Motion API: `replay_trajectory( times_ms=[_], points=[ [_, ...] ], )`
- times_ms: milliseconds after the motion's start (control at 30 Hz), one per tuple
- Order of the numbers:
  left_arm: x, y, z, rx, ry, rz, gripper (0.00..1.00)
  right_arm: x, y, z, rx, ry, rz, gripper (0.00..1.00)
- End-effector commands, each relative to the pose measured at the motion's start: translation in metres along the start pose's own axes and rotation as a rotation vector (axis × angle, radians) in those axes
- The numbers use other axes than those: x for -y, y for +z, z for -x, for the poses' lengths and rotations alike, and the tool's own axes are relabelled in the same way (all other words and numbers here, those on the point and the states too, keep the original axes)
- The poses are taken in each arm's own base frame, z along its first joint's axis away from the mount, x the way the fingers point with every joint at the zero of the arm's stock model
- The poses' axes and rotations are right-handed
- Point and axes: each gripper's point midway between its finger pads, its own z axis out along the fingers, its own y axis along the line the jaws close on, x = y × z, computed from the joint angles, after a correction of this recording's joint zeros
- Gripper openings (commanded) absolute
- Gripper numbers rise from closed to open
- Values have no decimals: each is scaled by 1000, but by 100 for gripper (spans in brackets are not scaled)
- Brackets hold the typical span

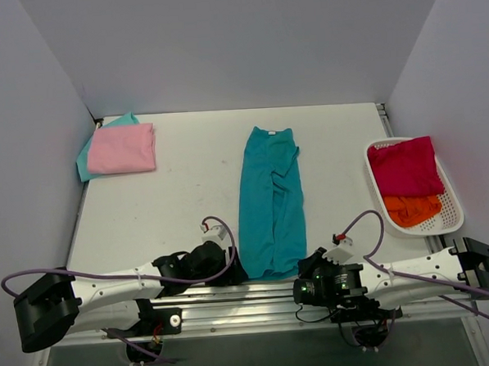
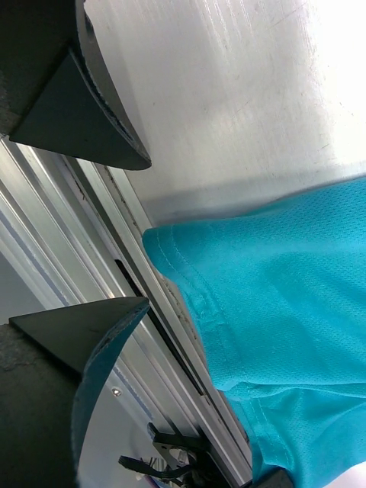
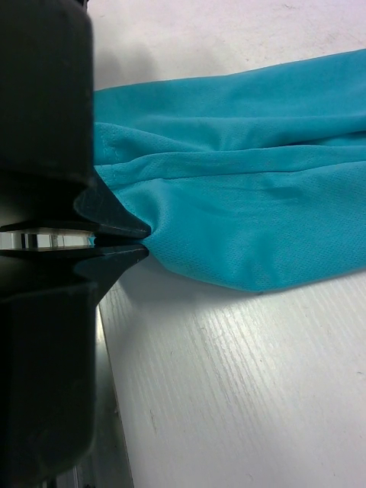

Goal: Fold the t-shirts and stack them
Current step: Fold the tshirt

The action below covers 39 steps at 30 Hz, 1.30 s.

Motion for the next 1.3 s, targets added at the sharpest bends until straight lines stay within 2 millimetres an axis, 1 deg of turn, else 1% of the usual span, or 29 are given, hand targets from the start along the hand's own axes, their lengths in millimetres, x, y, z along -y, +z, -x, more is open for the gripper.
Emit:
replay_trajectory(
  times_ms=[0,67,200,467,500,533,567,633,667,733,767,800,867,933,1000,1033,1100,1133,1167,1200,1267],
  points=[
    [-30,2,-10,-17,13,108,77,5,2,13,69,-25,-8,0],
    [-28,4,-10,-11,8,95,77,5,1,13,69,-25,-6,0],
    [-27,11,-11,-15,11,92,71,5,1,13,70,-24,-5,0],
    [-21,20,-9,-14,20,82,71,6,2,13,75,-25,-6,0],
    [-21,21,-9,-16,24,85,67,5,2,13,76,-25,-4,0],
    [-21,21,-9,-15,23,83,58,5,2,13,75,-23,-5,0],
    [-21,21,-8,-14,25,84,55,6,2,13,76,-25,-5,0],
    [-21,21,-7,-6,25,83,46,6,2,13,76,-27,-5,0],
    [-20,19,-5,6,25,77,37,5,1,13,74,-23,-4,0],
    [-19,17,-2,19,30,74,26,6,1,12,70,-29,-11,0],
    [-19,14,1,28,35,74,16,5,0,12,70,-33,-14,0],
    [-18,12,2,34,36,78,9,2,-2,12,66,-38,-12,0],
    [-18,5,5,41,38,81,3,1,-3,11,64,-55,-19,0],
    [-19,-3,5,33,44,92,2,-7,-9,9,54,-72,-10,0],
    [-6,-15,14,48,44,59,2,-13,-15,7,45,-87,3,0],
    [-10,-21,12,40,48,81,2,-20,-21,5,39,-104,14,0],
    [0,-34,25,78,54,59,2,-23,-26,4,41,-132,19,0],
    [-2,-39,25,76,60,73,2,-30,-29,2,38,-138,26,0],
    [1,-44,29,88,66,60,3,-32,-32,-1,34,-152,35,0],
    [8,-48,34,99,68,46,3,-33,-32,-2,43,-168,30,0],
    [10,-53,39,115,80,52,4,-38,-34,0,57,-168,36,0]
  ],
)
